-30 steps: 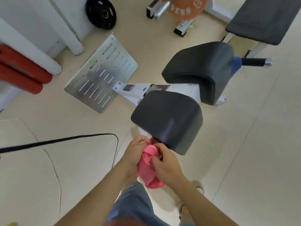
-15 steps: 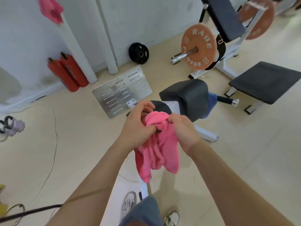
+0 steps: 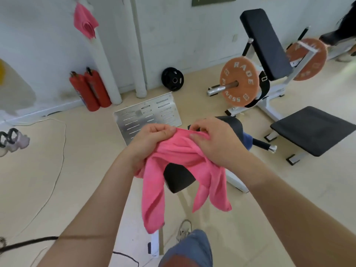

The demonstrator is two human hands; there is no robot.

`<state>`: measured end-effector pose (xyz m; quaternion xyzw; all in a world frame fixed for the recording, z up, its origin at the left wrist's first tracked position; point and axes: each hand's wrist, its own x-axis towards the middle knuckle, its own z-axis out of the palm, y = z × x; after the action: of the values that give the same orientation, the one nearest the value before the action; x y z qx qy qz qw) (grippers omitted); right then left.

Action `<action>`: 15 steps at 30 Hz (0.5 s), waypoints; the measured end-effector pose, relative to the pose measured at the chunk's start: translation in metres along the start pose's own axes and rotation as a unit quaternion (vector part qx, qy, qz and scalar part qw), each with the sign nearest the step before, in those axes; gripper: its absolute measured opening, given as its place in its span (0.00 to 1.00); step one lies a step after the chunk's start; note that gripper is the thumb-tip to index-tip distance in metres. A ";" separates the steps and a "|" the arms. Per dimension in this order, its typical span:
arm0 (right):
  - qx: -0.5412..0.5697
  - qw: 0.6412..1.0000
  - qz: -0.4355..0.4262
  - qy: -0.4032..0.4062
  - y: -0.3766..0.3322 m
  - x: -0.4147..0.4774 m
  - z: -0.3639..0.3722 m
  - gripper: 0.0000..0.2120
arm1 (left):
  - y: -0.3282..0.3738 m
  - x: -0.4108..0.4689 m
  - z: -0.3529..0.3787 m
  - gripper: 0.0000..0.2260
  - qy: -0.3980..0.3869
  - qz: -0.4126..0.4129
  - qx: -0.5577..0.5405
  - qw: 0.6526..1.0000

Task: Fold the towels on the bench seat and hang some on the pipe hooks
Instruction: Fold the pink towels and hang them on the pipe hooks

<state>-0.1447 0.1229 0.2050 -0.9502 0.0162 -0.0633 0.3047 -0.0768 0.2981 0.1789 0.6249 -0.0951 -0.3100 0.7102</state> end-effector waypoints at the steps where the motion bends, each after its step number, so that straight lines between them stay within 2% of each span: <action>1: -0.032 0.999 -0.024 0.014 0.005 0.010 -0.002 0.05 | 0.004 0.008 0.000 0.11 0.012 0.001 -0.010 1.000; 3: -0.061 0.995 -0.057 0.058 0.013 0.036 -0.007 0.05 | 0.017 0.024 0.001 0.16 0.016 0.017 -0.033 0.999; 5: 0.005 0.997 -0.054 0.063 0.015 0.069 -0.015 0.03 | 0.038 0.043 0.000 0.15 0.032 0.043 -0.036 0.998; 8: 0.195 0.979 0.010 -0.056 0.014 0.120 -0.035 0.06 | 0.069 0.068 -0.001 0.11 0.110 0.076 -0.040 0.990; 11: 0.276 0.948 0.016 -0.158 0.026 0.162 -0.068 0.12 | 0.108 0.094 -0.006 0.10 0.203 0.123 -0.062 0.970; 15: 0.336 0.903 0.065 -0.260 0.047 0.215 -0.117 0.29 | 0.153 0.124 -0.025 0.13 0.313 0.171 -0.124 0.926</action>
<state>0.0532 0.0021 0.2961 -0.7710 -0.0241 0.2042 0.6027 0.0836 0.2534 0.2868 0.5710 0.0659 0.0176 0.8181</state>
